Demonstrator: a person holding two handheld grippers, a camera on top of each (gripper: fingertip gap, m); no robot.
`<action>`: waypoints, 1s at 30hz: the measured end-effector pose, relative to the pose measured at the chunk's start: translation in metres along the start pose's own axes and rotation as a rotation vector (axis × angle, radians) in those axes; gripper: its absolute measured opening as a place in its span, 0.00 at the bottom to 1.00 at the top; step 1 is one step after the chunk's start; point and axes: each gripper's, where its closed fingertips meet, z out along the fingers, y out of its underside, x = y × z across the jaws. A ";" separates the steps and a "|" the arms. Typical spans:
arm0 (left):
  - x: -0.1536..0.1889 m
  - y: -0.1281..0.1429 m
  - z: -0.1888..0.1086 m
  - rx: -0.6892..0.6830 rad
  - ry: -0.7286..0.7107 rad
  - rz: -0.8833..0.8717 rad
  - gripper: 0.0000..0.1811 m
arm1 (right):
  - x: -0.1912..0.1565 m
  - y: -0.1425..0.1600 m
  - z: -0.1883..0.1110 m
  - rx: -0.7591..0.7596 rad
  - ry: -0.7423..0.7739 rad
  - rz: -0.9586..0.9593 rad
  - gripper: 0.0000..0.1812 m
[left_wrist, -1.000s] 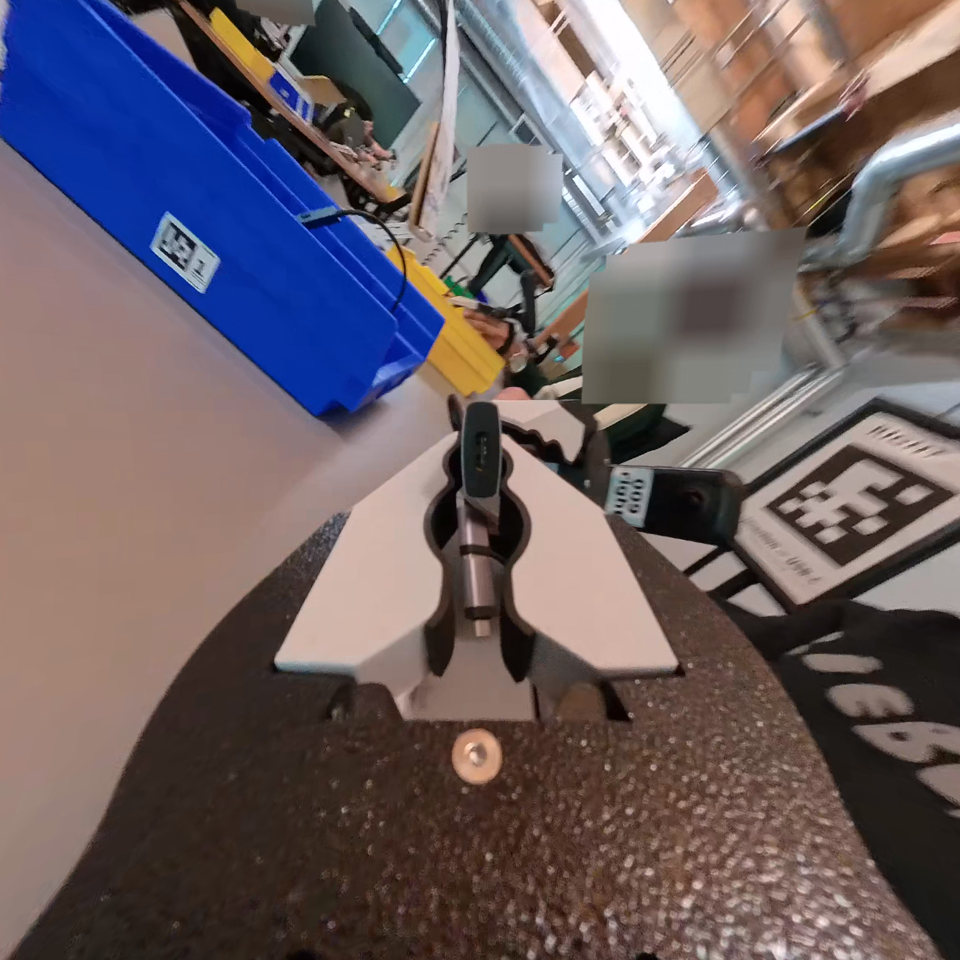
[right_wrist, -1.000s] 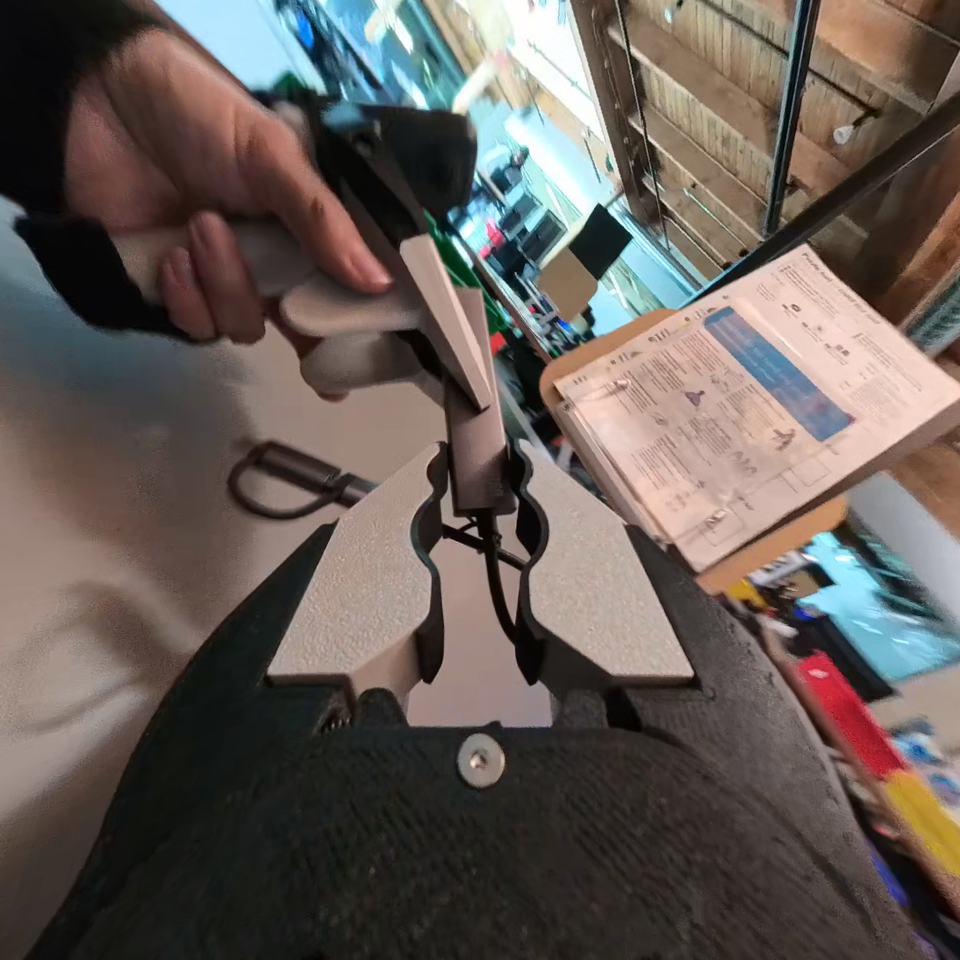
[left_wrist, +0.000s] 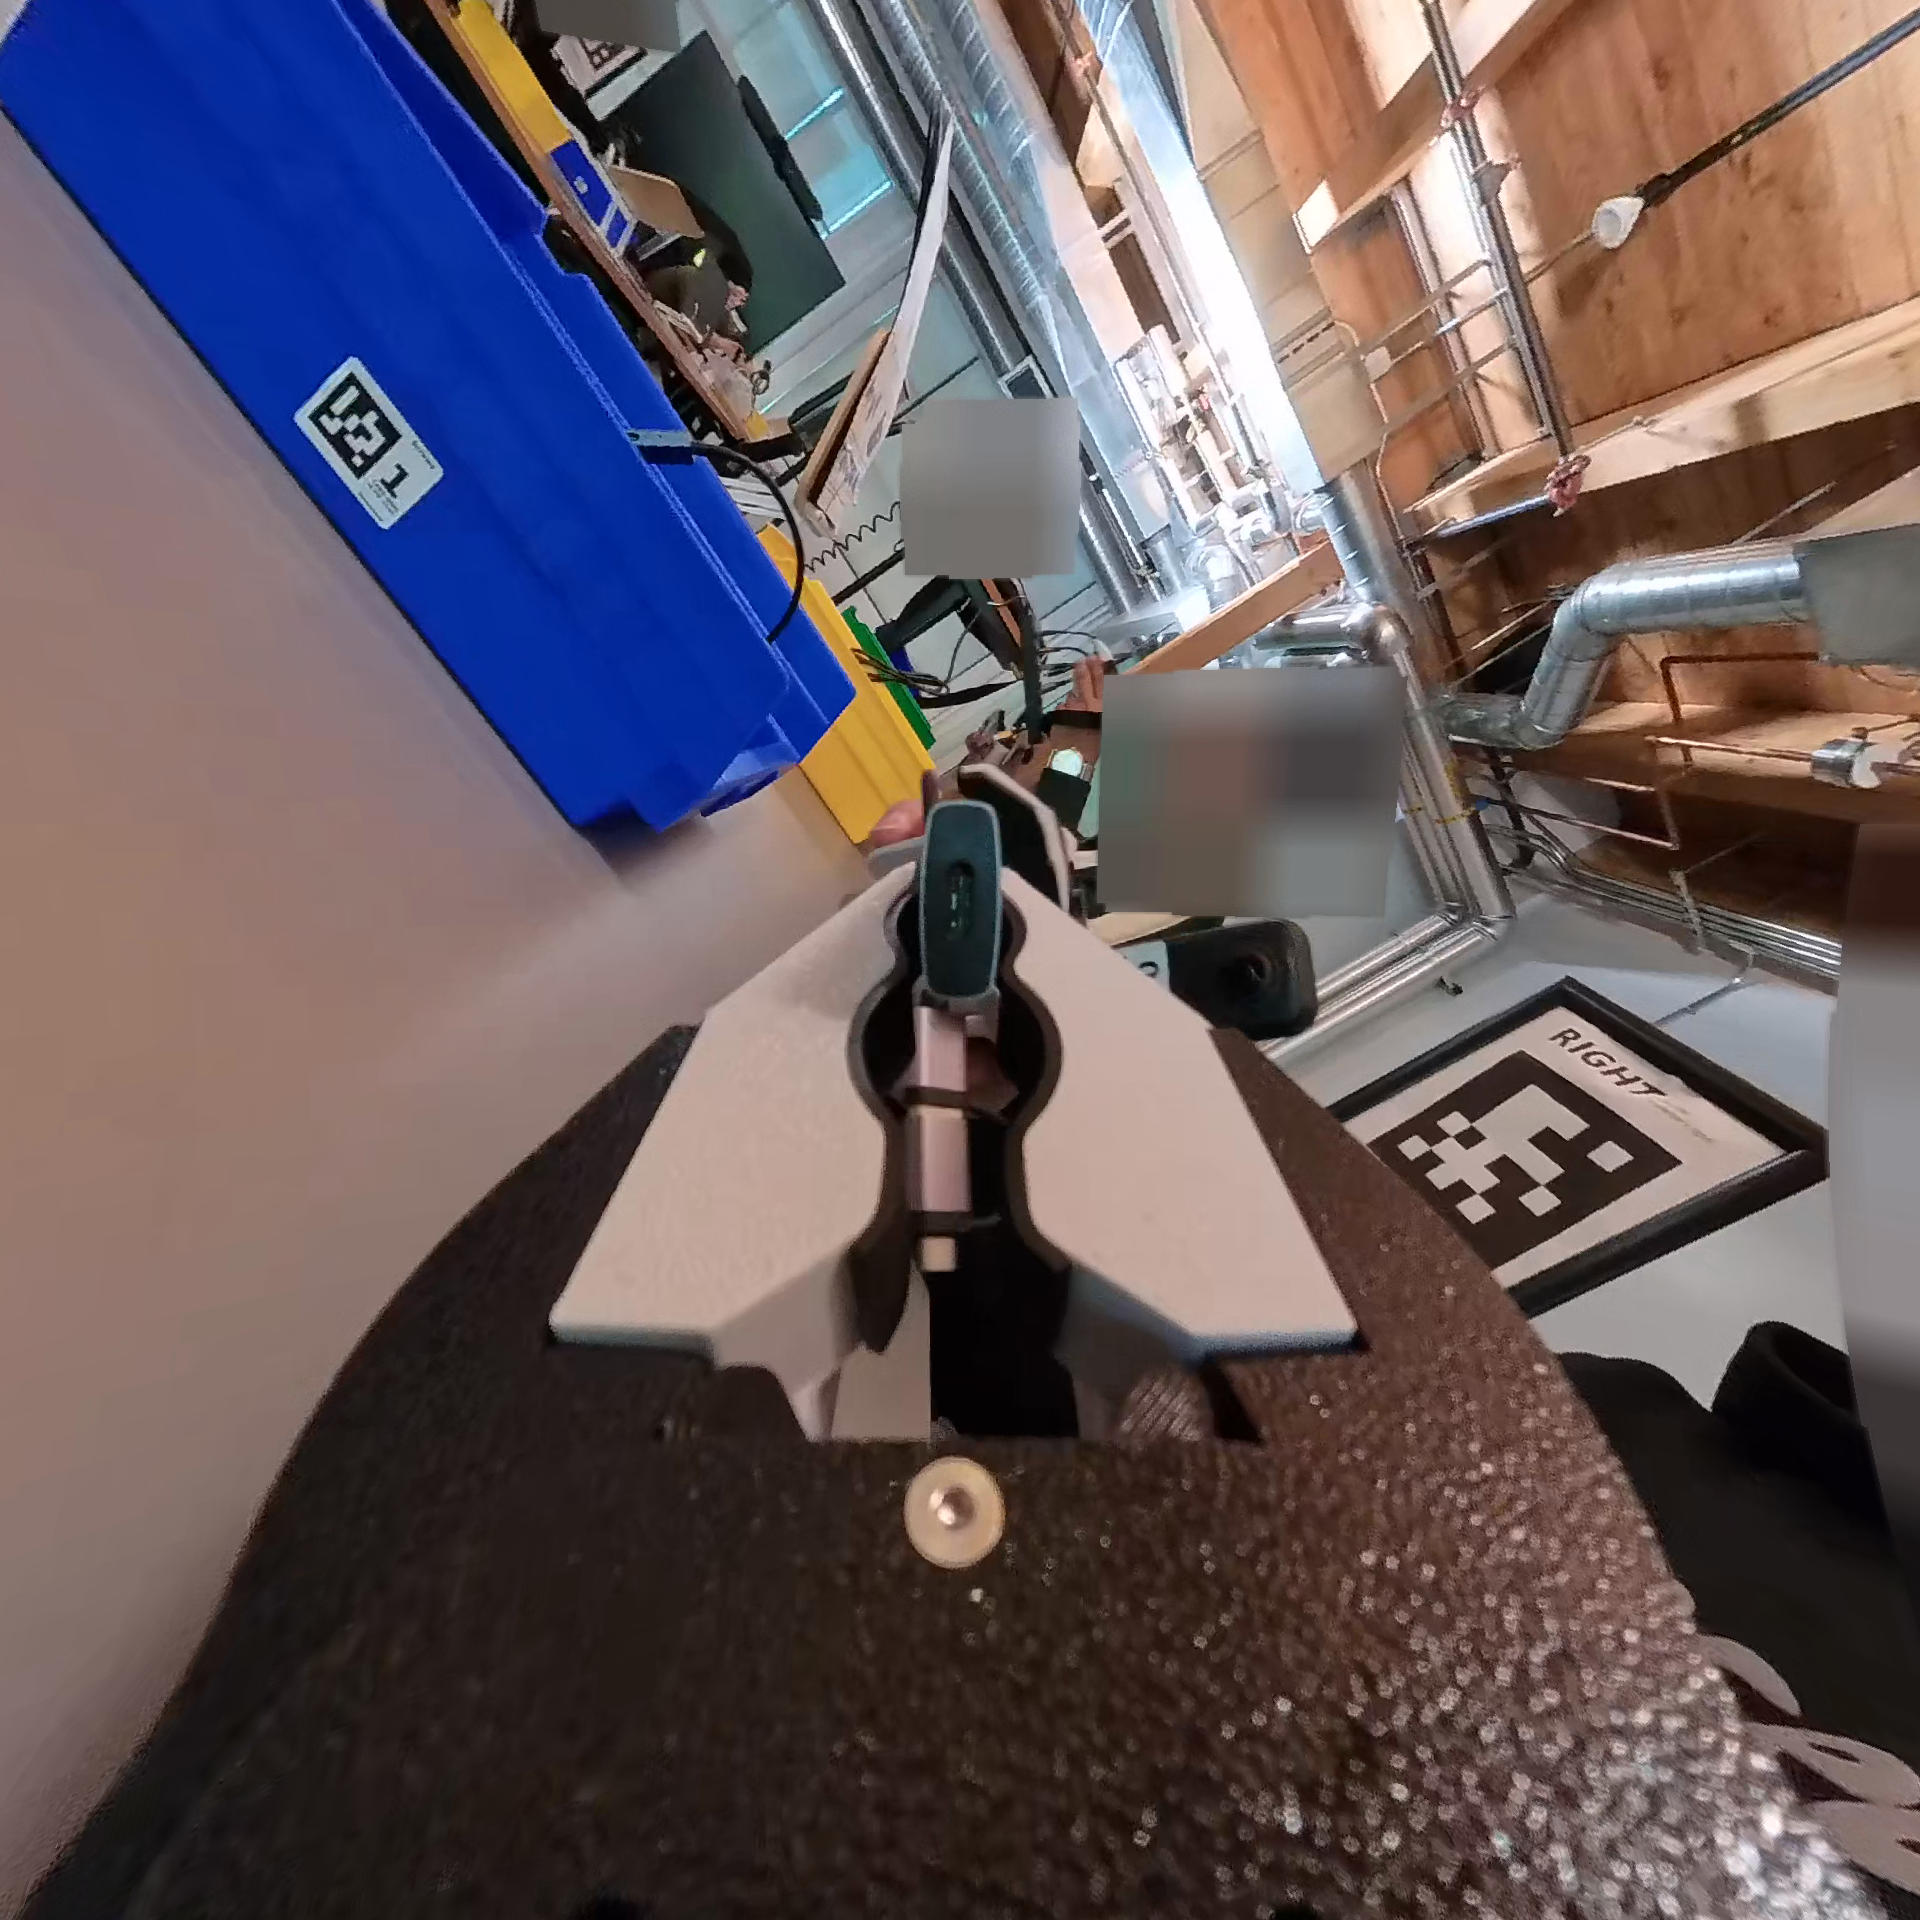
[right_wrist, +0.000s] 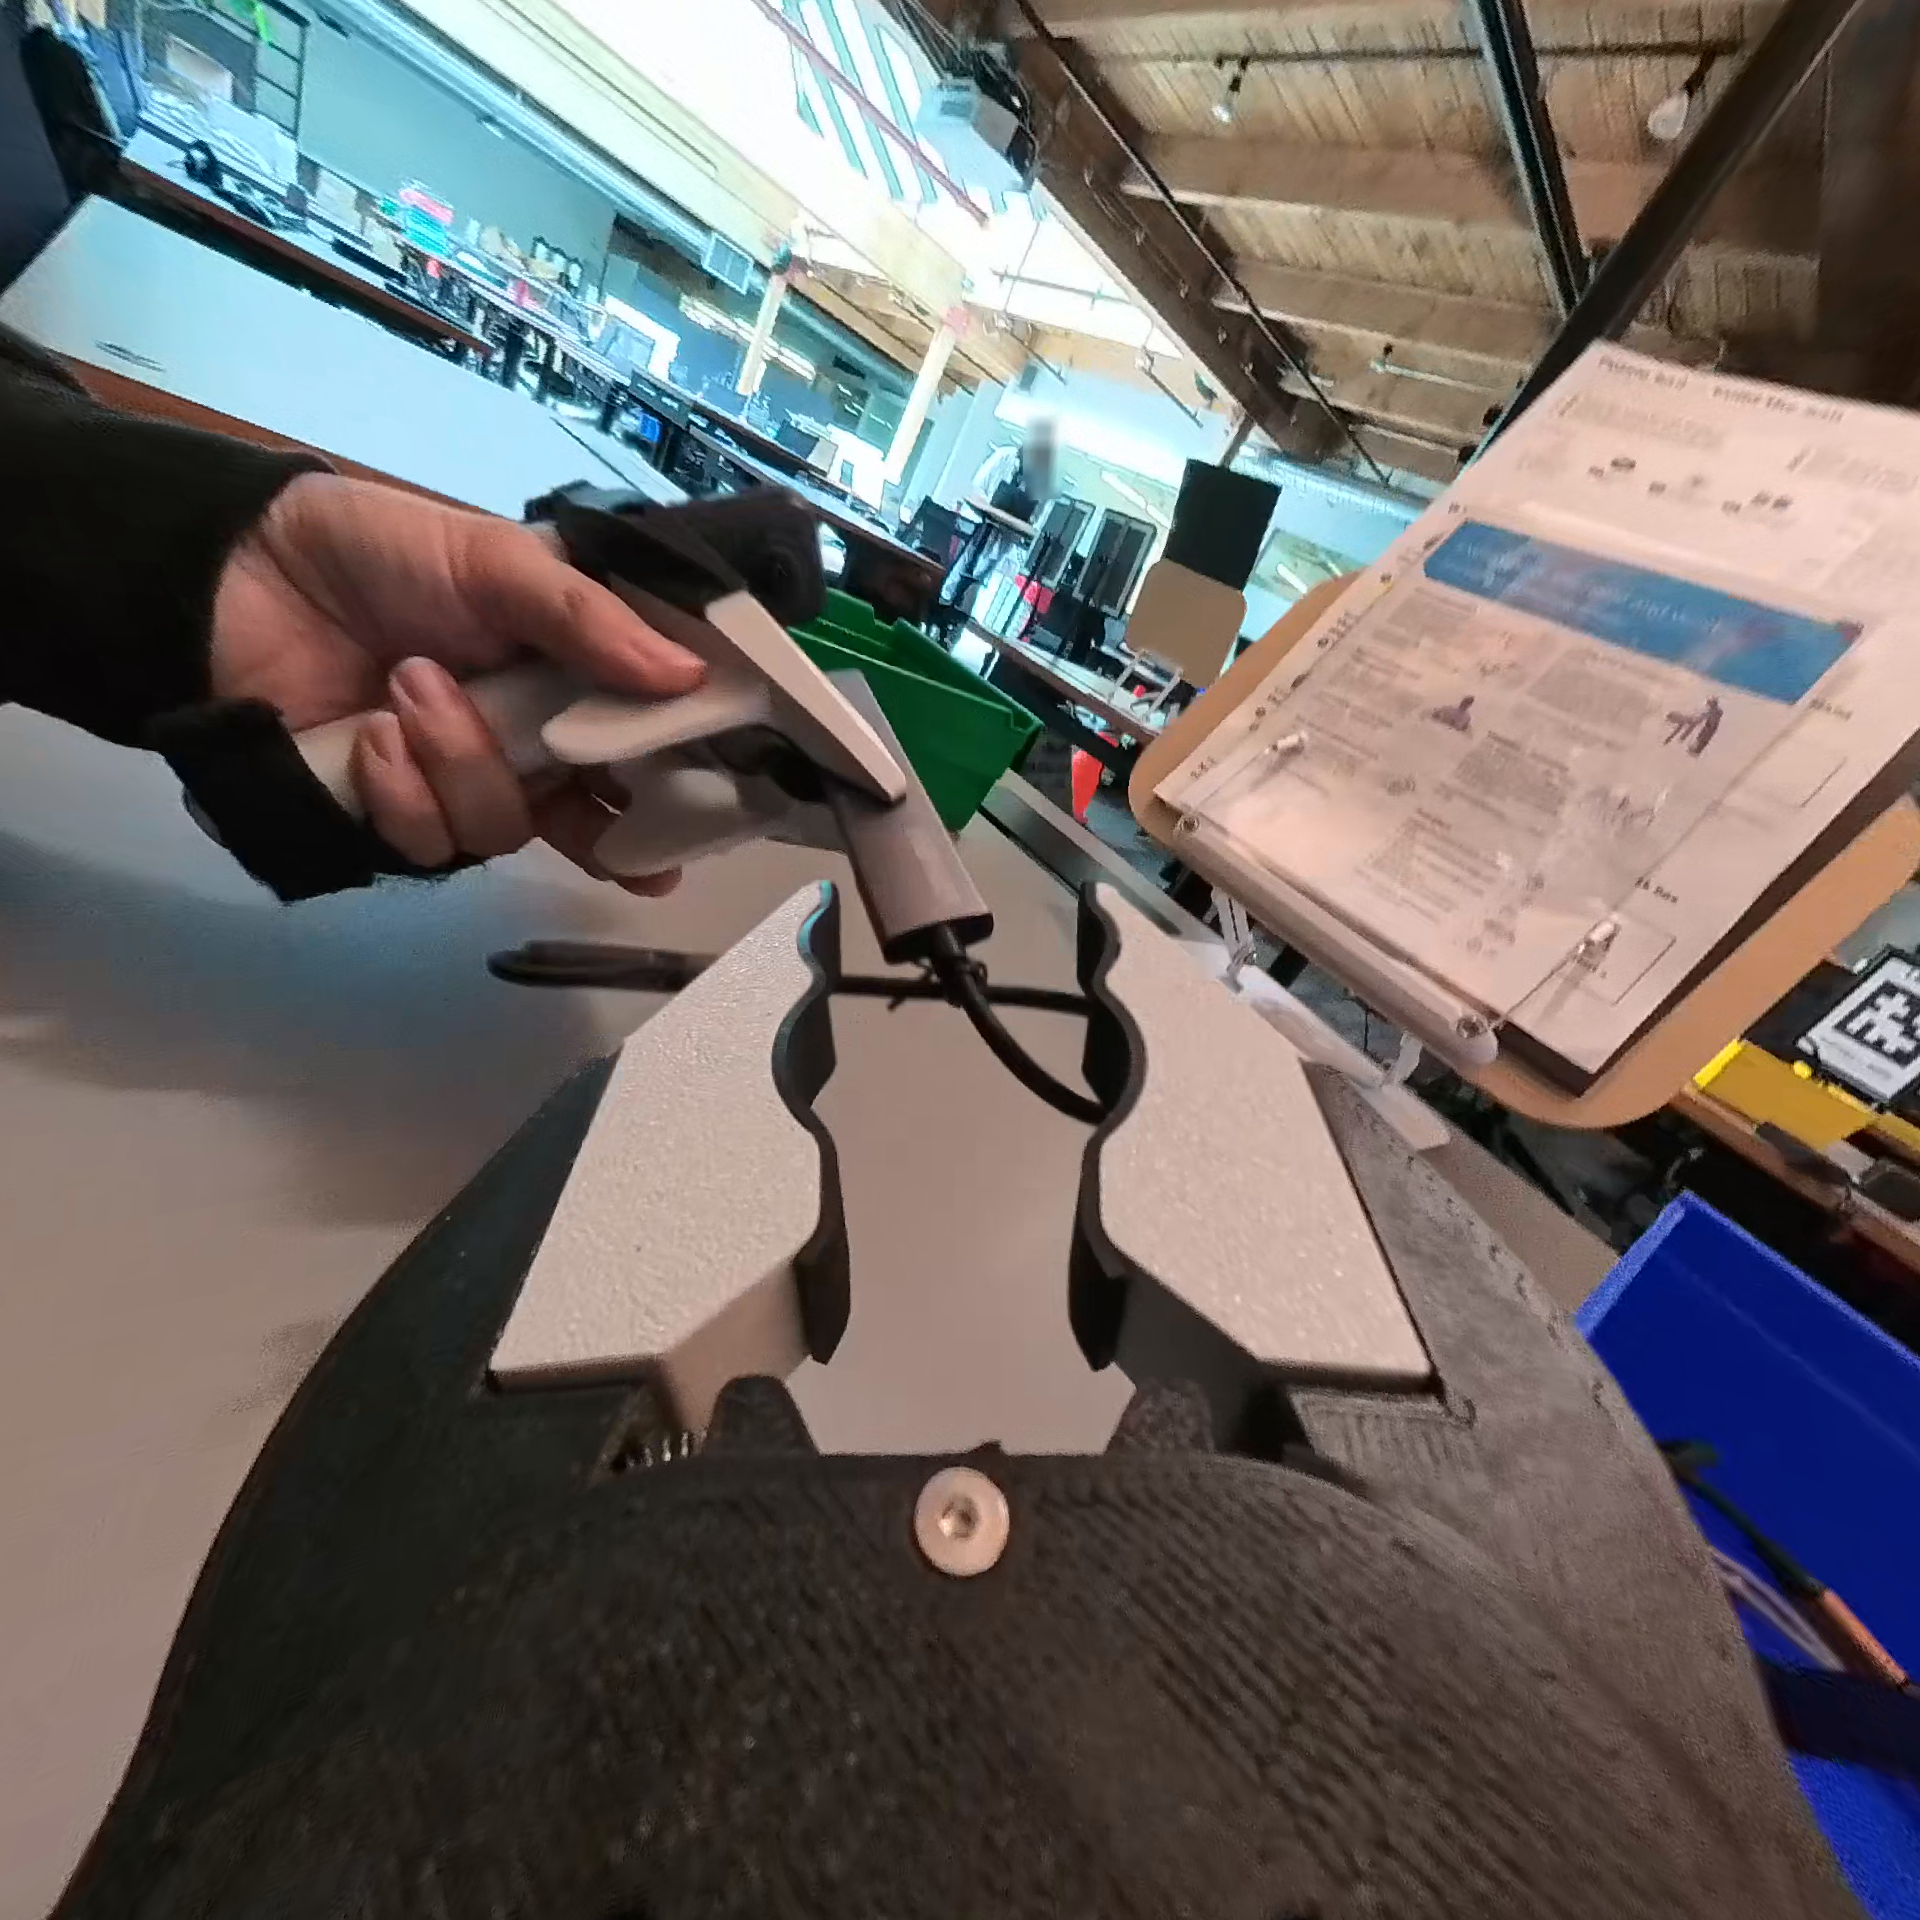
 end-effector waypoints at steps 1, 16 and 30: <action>0.002 -0.001 0.000 0.006 0.009 0.003 0.04 | 0.002 0.002 0.000 0.002 0.006 0.021 0.24; 0.005 0.005 0.007 -0.020 0.039 -0.067 0.04 | 0.006 -0.007 -0.008 0.128 0.027 0.016 0.23; -0.003 0.010 0.012 -0.062 -0.031 -0.002 0.04 | -0.006 0.009 -0.005 0.007 -0.085 0.008 0.23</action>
